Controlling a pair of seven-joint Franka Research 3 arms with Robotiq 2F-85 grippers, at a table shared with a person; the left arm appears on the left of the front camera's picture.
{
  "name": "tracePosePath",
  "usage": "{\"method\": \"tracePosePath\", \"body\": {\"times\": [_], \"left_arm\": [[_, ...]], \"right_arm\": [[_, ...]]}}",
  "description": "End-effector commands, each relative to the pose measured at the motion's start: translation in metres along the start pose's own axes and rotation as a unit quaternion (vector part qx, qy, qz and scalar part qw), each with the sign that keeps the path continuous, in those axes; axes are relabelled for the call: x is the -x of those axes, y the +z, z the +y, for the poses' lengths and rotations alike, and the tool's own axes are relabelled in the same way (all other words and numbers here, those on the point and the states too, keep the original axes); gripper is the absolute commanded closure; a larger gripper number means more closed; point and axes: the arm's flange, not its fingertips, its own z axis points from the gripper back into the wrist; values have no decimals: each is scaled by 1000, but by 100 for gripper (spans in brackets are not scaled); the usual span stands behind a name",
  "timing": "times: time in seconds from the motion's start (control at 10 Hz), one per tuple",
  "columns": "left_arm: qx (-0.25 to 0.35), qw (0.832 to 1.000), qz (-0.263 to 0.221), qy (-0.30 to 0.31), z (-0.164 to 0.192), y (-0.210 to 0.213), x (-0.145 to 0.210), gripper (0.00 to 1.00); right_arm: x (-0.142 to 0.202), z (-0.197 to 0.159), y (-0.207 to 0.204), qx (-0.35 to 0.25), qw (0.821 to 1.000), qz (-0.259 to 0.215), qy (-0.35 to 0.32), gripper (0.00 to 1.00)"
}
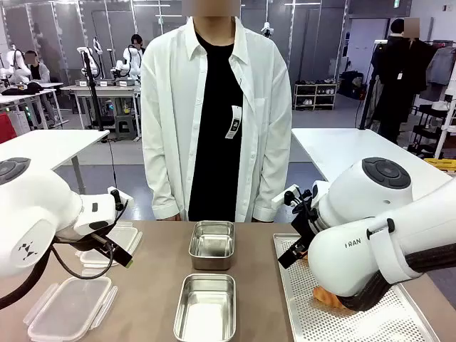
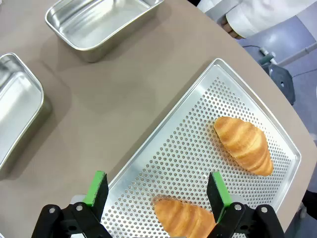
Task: Place the bread into the airtight container.
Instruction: Pick up a Butter Roll and place it into an empty Airtight Container.
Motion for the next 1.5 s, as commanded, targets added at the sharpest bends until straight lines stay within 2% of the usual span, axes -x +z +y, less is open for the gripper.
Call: {"method": "tracePosePath", "body": {"times": [0.0, 0.8, 0.9, 1.0, 1.2, 1.4], "left_arm": [[0, 1000, 0, 0, 0, 0, 0, 0], [0, 1000, 0, 0, 0, 0, 0, 0], [0, 1000, 0, 0, 0, 0, 0, 0], [-5, 1000, -3, -5, 7, 25, -14, 0], [34, 999, -4, -5, 33, 101, -38, 0], [99, 995, -6, -19, 57, 179, -38, 0]], "right_arm": [[0, 0, 0, 0, 1000, 0, 0, 0], [0, 0, 0, 0, 1000, 0, 2, 0], [-15, -5, 24, -20, 1000, 12, -5, 0], [-28, -6, 44, -33, 999, 11, 0, 0], [-59, -27, 103, -47, 999, 15, -2, 0], [-70, -54, 159, -54, 998, 21, -3, 0]]}}
